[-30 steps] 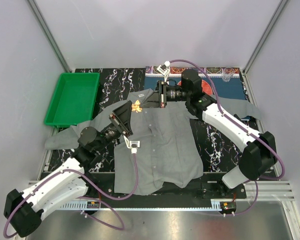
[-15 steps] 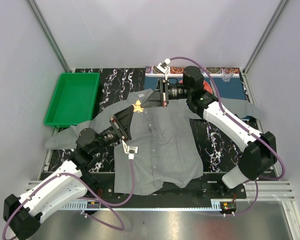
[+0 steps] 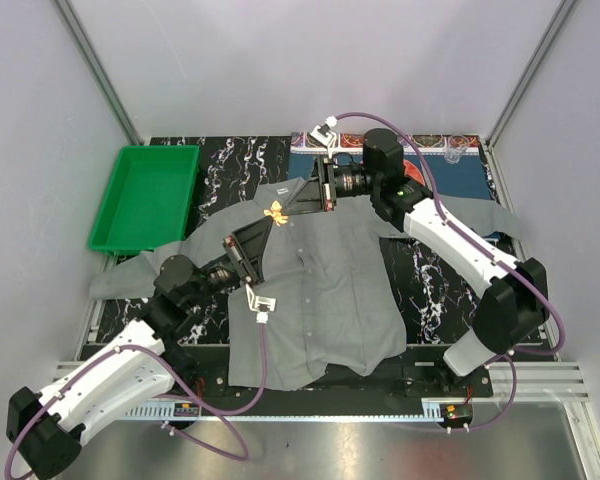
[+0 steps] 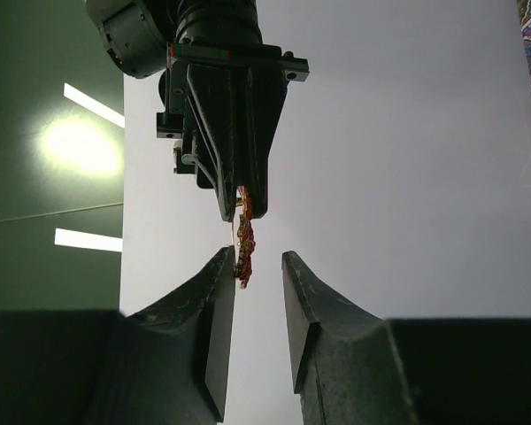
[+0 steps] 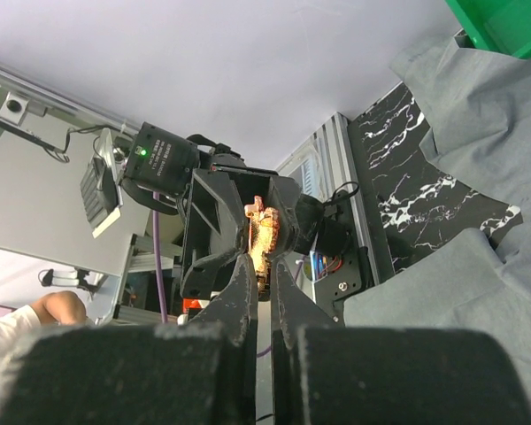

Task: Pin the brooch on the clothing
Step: Open the brooch.

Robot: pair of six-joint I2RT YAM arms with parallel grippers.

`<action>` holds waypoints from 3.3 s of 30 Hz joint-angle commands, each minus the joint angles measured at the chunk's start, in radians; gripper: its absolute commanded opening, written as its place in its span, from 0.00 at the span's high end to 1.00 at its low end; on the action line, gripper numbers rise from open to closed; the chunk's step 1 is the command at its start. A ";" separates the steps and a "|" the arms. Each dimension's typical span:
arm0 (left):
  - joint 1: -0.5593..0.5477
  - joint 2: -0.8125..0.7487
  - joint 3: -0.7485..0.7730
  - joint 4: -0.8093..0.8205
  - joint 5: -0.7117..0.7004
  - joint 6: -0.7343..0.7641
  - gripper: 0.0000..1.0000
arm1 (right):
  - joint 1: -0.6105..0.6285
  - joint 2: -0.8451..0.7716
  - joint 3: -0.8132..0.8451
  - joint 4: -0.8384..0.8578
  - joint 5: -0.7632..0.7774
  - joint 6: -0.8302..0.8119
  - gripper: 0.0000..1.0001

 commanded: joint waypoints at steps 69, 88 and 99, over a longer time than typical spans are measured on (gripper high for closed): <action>0.315 0.230 0.569 -0.208 0.451 -2.425 0.38 | -0.063 -0.218 -0.076 0.048 0.066 -0.312 1.00; 0.271 0.310 0.615 -0.240 0.251 -2.453 0.61 | -0.017 -0.225 -0.064 -0.025 0.145 -0.338 1.00; 0.237 0.319 0.587 -0.193 0.294 -2.486 0.66 | -0.017 -0.222 -0.071 0.008 0.131 -0.308 1.00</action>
